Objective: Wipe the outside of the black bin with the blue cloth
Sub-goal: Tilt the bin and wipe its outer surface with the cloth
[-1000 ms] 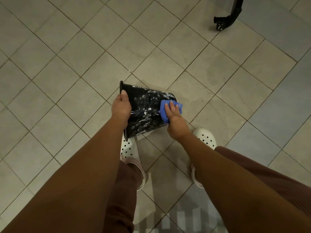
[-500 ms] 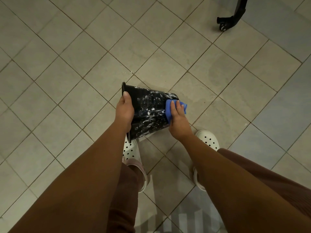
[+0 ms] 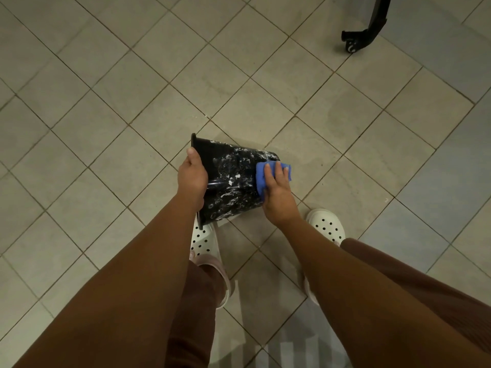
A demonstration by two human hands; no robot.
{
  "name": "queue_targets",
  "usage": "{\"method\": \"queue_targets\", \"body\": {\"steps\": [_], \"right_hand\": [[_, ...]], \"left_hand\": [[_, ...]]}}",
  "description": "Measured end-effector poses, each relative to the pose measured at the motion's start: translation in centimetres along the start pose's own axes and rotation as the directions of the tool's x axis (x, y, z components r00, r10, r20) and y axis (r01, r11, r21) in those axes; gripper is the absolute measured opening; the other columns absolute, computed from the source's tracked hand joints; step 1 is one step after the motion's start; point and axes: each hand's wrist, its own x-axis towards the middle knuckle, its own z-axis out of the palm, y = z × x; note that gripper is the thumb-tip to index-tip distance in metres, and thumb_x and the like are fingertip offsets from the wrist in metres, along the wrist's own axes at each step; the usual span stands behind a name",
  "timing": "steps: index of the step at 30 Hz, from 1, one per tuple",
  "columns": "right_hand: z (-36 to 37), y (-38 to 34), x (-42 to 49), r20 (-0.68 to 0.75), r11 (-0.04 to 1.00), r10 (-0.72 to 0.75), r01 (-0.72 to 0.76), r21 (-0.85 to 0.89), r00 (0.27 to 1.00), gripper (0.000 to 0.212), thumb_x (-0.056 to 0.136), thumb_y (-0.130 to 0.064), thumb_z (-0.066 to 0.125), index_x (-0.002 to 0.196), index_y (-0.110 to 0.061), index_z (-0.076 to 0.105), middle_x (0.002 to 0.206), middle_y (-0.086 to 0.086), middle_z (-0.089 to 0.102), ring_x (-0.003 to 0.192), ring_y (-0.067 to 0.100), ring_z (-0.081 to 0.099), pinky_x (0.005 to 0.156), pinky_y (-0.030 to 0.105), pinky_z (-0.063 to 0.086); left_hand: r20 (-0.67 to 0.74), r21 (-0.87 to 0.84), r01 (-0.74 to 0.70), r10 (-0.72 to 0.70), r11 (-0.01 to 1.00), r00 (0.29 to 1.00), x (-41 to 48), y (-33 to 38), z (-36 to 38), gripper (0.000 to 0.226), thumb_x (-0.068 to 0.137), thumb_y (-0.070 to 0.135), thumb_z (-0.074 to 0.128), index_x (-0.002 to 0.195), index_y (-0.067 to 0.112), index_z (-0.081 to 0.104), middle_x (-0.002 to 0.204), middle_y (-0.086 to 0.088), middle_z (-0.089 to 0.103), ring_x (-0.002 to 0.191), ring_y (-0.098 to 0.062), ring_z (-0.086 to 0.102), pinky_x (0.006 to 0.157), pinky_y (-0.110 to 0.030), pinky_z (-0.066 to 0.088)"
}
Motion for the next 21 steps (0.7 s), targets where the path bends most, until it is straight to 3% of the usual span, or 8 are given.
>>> {"method": "queue_targets", "body": {"steps": [3, 7, 10, 13, 16, 19, 21], "right_hand": [[0.7, 0.1, -1.2, -0.024, 0.995, 0.095, -0.095, 0.007, 0.995, 0.079, 0.086, 0.005, 0.053, 0.148, -0.01, 0.006, 0.155, 0.016, -0.008, 0.142, 0.035, -0.012, 0.116, 0.041, 0.006], [1.9, 0.0, -2.8, -0.09, 0.998, -0.06, 0.057, -0.029, 0.994, 0.075, 0.08, 0.012, 0.056, 0.145, -0.006, 0.023, 0.153, 0.019, 0.012, 0.141, 0.042, 0.003, 0.112, 0.048, 0.011], [0.9, -0.3, -1.3, -0.056, 0.992, -0.09, 0.084, -0.093, 0.994, 0.081, 0.083, 0.003, 0.058, 0.148, -0.021, 0.016, 0.156, 0.008, 0.01, 0.142, 0.038, 0.001, 0.111, 0.044, 0.01], [-0.1, -0.3, 0.1, -0.027, 0.997, 0.053, -0.054, -0.063, 0.998, 0.082, 0.082, 0.0, 0.061, 0.149, -0.015, 0.015, 0.155, 0.007, 0.01, 0.14, 0.034, 0.006, 0.116, 0.043, 0.014], [-0.1, -0.5, -0.5, -0.059, 0.986, 0.16, -0.162, -0.031, 0.985, 0.079, 0.081, 0.002, 0.062, 0.146, -0.004, 0.018, 0.153, 0.013, 0.013, 0.139, 0.033, 0.013, 0.115, 0.035, 0.015], [0.6, -1.1, -2.0, -0.109, 0.994, 0.047, -0.057, -0.092, 0.993, 0.068, 0.083, 0.007, 0.054, 0.143, -0.002, 0.025, 0.153, 0.016, 0.016, 0.141, 0.034, 0.011, 0.117, 0.038, 0.007], [0.5, -1.6, -1.9, -0.107, 0.993, -0.067, 0.056, -0.101, 0.992, 0.064, 0.082, 0.01, 0.053, 0.141, -0.004, 0.032, 0.153, 0.015, 0.019, 0.142, 0.033, 0.009, 0.113, 0.032, 0.0]], "left_hand": [[-0.022, 0.021, -0.024, 0.024, 0.999, 0.999, 0.2, 0.2, 0.2, 0.059, 0.102, 0.057, 0.021, 0.124, 0.014, 0.056, 0.113, -0.011, 0.064, 0.106, -0.027, 0.061, 0.094, -0.043, 0.05], [-0.027, 0.086, -0.057, 0.06, 0.995, 0.998, 0.7, 0.0, -0.2, 0.061, 0.102, 0.056, 0.021, 0.126, 0.012, 0.057, 0.113, -0.012, 0.064, 0.106, -0.028, 0.061, 0.092, -0.042, 0.05], [-0.017, 0.076, -0.048, 0.05, 0.996, 0.999, 0.7, 0.0, -0.2, 0.06, 0.102, 0.056, 0.022, 0.128, 0.014, 0.057, 0.117, -0.012, 0.064, 0.109, -0.028, 0.06, 0.097, -0.046, 0.049], [-0.016, 0.053, -0.038, 0.039, 0.998, 0.999, 0.5, 0.2, 0.0, 0.058, 0.102, 0.055, 0.022, 0.129, 0.015, 0.055, 0.12, -0.011, 0.062, 0.112, -0.028, 0.059, 0.101, -0.047, 0.047], [-0.017, 0.073, -0.065, 0.066, 0.995, 0.998, 0.5, 0.3, 0.0, 0.057, 0.103, 0.053, 0.023, 0.128, 0.014, 0.055, 0.117, -0.01, 0.063, 0.109, -0.027, 0.06, 0.095, -0.042, 0.048], [-0.009, 0.105, -0.094, 0.095, 0.99, 0.995, 0.5, 0.3, 0.0, 0.056, 0.103, 0.053, 0.024, 0.129, 0.013, 0.055, 0.116, -0.01, 0.063, 0.108, -0.027, 0.06, 0.096, -0.044, 0.049], [-0.008, 0.103, -0.092, 0.093, 0.99, 0.996, 0.5, 0.1, -0.1, 0.054, 0.103, 0.052, 0.025, 0.126, 0.014, 0.056, 0.115, -0.01, 0.064, 0.108, -0.027, 0.061, 0.098, -0.047, 0.049]]}}
